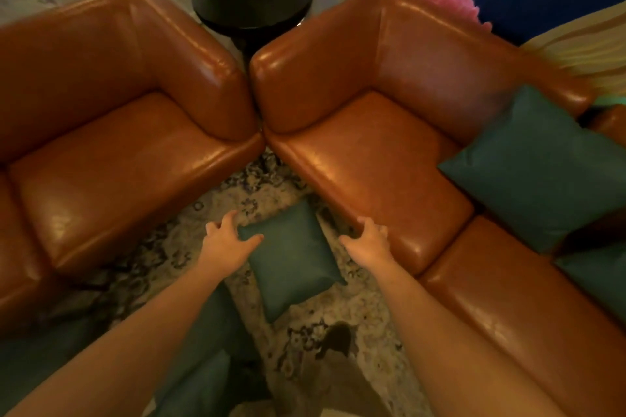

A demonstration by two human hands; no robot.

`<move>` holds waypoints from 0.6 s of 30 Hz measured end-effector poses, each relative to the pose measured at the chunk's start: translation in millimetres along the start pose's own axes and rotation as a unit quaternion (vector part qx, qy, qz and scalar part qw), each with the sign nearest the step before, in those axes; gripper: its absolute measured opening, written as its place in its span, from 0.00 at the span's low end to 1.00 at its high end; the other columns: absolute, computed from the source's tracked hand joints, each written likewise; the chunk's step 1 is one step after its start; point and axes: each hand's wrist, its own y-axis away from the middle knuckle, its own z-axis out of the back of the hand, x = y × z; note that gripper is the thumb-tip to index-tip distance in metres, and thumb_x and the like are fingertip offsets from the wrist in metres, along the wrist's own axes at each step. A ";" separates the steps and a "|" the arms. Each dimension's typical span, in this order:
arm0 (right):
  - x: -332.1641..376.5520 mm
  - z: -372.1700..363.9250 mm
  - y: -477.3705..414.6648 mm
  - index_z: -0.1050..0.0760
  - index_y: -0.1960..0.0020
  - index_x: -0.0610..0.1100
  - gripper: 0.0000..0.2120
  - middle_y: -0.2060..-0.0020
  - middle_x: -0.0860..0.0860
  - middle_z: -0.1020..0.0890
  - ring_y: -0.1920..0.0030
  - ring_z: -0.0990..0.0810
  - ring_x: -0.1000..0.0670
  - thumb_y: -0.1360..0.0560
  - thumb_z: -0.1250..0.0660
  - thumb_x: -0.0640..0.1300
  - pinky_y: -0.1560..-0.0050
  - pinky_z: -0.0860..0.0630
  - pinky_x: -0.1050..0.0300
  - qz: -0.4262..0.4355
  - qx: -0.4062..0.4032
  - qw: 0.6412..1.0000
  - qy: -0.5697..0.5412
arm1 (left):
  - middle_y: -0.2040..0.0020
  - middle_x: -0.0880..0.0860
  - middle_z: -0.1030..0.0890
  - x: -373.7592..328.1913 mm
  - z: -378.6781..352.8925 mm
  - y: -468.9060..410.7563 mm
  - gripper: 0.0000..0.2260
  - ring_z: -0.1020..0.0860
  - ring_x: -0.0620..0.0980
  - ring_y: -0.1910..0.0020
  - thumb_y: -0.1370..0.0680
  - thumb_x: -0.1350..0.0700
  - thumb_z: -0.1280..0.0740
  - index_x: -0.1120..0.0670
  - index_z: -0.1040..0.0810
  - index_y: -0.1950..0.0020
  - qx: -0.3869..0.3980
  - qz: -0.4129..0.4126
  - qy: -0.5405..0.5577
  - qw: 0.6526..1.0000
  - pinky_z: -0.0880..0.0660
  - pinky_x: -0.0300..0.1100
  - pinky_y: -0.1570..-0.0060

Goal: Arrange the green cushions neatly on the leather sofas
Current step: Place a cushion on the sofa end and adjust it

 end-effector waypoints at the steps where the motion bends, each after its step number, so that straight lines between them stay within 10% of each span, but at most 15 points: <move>1: 1.0 -3.9 -8.8 0.38 0.20 0.52 0.32 0.22 0.44 0.42 0.25 0.34 0.34 0.19 0.30 0.56 0.32 0.27 0.45 -0.005 0.005 1.000 0.008 | 0.21 0.60 0.43 2.4 -0.6 -9.4 0.40 0.27 0.65 0.30 0.21 0.36 0.30 0.46 0.45 0.16 0.001 0.007 -0.003 1.000 0.27 0.57 0.29; 18: -89.9 -163.1 -230.9 0.40 0.18 0.49 0.35 0.21 0.41 0.41 0.26 0.30 0.36 0.19 0.32 0.56 0.29 0.29 0.45 -0.119 0.033 0.990 0.073 | 0.21 0.64 0.42 131.1 -138.1 -241.8 0.45 0.29 0.70 0.28 0.23 0.38 0.27 0.48 0.49 0.14 0.071 0.099 -0.032 0.992 0.29 0.60 0.28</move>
